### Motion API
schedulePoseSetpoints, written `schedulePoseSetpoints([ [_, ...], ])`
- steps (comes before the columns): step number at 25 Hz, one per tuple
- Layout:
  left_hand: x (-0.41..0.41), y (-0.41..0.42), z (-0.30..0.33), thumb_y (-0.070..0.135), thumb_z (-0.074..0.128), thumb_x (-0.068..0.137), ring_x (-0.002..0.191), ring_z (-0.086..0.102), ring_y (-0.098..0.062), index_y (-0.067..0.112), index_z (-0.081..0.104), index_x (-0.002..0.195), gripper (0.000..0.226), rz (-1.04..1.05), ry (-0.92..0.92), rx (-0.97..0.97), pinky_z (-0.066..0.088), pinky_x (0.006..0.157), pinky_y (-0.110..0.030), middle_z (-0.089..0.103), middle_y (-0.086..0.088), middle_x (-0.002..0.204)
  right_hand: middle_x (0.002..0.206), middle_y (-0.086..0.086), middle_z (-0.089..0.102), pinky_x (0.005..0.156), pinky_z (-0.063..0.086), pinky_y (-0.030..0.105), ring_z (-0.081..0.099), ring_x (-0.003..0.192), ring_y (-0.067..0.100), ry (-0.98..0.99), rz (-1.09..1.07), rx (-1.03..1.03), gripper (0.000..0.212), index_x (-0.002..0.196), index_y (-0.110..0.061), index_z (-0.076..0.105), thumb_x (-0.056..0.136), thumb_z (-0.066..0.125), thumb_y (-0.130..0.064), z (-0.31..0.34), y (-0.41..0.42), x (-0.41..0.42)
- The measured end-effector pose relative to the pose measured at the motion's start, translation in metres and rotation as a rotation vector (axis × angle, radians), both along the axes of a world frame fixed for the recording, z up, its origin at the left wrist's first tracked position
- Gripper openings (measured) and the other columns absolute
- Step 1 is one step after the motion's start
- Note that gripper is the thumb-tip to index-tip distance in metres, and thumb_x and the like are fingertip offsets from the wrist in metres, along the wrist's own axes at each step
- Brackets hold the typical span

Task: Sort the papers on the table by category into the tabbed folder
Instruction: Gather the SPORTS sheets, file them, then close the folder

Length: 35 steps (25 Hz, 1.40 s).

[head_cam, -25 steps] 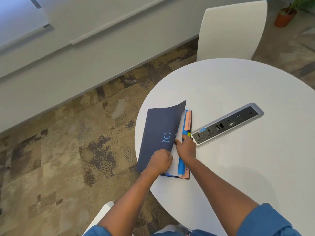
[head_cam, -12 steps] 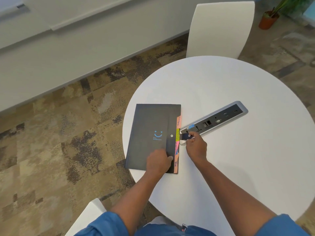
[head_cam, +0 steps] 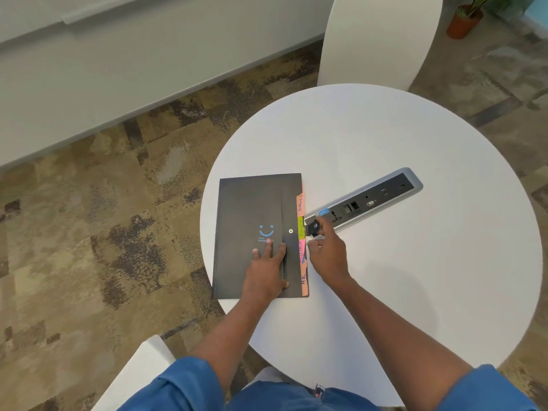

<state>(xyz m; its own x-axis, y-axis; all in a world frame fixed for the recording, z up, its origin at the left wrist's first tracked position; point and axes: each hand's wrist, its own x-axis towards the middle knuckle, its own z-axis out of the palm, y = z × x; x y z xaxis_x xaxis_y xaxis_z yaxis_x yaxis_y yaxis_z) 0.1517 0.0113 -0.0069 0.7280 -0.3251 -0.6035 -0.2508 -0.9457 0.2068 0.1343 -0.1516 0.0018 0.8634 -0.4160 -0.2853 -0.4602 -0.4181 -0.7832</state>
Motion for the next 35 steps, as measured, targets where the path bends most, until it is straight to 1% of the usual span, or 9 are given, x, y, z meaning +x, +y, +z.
schedulePoseSetpoints([
  [2,-0.010,-0.005,-0.001,0.041,0.072,0.084,0.146,0.015,-0.049,0.033,0.005,0.156,0.098,-0.012,0.010,0.019,0.042,0.108,-0.049,0.000,-0.009,0.166,0.124,0.002,0.065,0.081,0.046,0.026,0.064,0.101,0.021,0.028,0.034,-0.017,0.057,0.144,-0.021,0.040,0.091,0.053,-0.005,0.000,0.002,-0.003],
  [4,-0.018,-0.009,-0.002,0.038,0.070,0.086,0.145,0.012,-0.053,0.033,-0.001,0.156,0.100,-0.009,0.029,0.022,0.041,0.108,-0.050,-0.005,-0.012,0.165,0.129,0.000,0.062,0.087,0.049,0.029,0.062,0.111,0.021,0.066,0.139,-0.073,0.054,0.143,-0.024,0.042,0.092,0.054,-0.009,-0.003,0.005,-0.004],
  [6,-0.021,-0.011,-0.003,0.034,0.071,0.087,0.146,0.007,-0.054,0.032,-0.004,0.156,0.102,0.002,0.055,0.019,0.040,0.108,-0.049,-0.010,-0.013,0.165,0.135,0.002,0.055,0.094,0.049,0.035,0.057,0.118,0.024,0.137,0.301,-0.246,0.052,0.142,-0.025,0.043,0.092,0.053,-0.012,-0.008,0.009,-0.006],
  [8,-0.020,-0.014,-0.003,0.032,0.070,0.087,0.145,0.004,-0.055,0.030,-0.006,0.157,0.104,0.006,0.066,0.023,0.038,0.111,-0.048,-0.013,-0.014,0.164,0.140,0.005,0.048,0.093,0.048,0.038,0.054,0.116,0.028,0.177,0.425,-0.415,0.054,0.143,-0.026,0.041,0.092,0.050,-0.012,-0.012,0.013,-0.007],
  [14,-0.017,-0.018,-0.005,0.034,0.069,0.088,0.144,0.004,-0.058,0.026,-0.009,0.156,0.104,-0.014,0.075,0.068,0.032,0.115,-0.049,-0.012,-0.019,0.163,0.149,0.014,0.035,0.095,0.046,0.040,0.047,0.120,0.032,0.256,0.557,-0.616,0.054,0.152,-0.028,0.029,0.100,0.040,-0.020,-0.017,0.024,-0.005],
  [18,-0.016,-0.017,-0.006,0.035,0.069,0.088,0.144,0.006,-0.057,0.027,-0.008,0.157,0.103,-0.015,0.057,0.061,0.032,0.115,-0.048,-0.010,-0.019,0.164,0.153,0.015,0.030,0.095,0.045,0.042,0.046,0.121,0.034,0.276,0.561,-0.654,0.057,0.154,-0.027,0.025,0.100,0.039,-0.017,-0.020,0.026,-0.005],
  [22,-0.016,-0.016,-0.008,0.037,0.068,0.089,0.143,0.007,-0.059,0.024,-0.010,0.156,0.103,-0.046,0.042,0.084,0.019,0.119,-0.049,-0.010,-0.023,0.162,0.157,0.015,0.022,0.097,0.043,0.043,0.041,0.126,0.034,0.321,0.552,-0.668,0.054,0.154,-0.027,0.023,0.102,0.033,-0.021,-0.018,0.031,-0.003],
  [27,-0.016,-0.015,-0.011,0.036,0.069,0.088,0.144,0.005,-0.058,0.027,-0.010,0.156,0.105,-0.019,0.067,0.057,0.029,0.116,-0.049,-0.011,-0.019,0.163,0.156,0.015,0.023,0.098,0.043,0.044,0.040,0.128,0.035,0.342,0.559,-0.692,0.051,0.153,-0.026,0.024,0.103,0.033,-0.024,-0.017,0.033,0.000],
  [35,-0.016,-0.013,-0.007,0.040,0.069,0.087,0.145,0.008,-0.055,0.028,-0.007,0.156,0.104,-0.031,0.047,0.051,0.028,0.116,-0.049,-0.008,-0.017,0.164,0.157,0.015,0.020,0.099,0.041,0.044,0.040,0.127,0.035,0.361,0.549,-0.678,0.052,0.154,-0.026,0.022,0.103,0.034,-0.024,-0.019,0.036,-0.001],
])
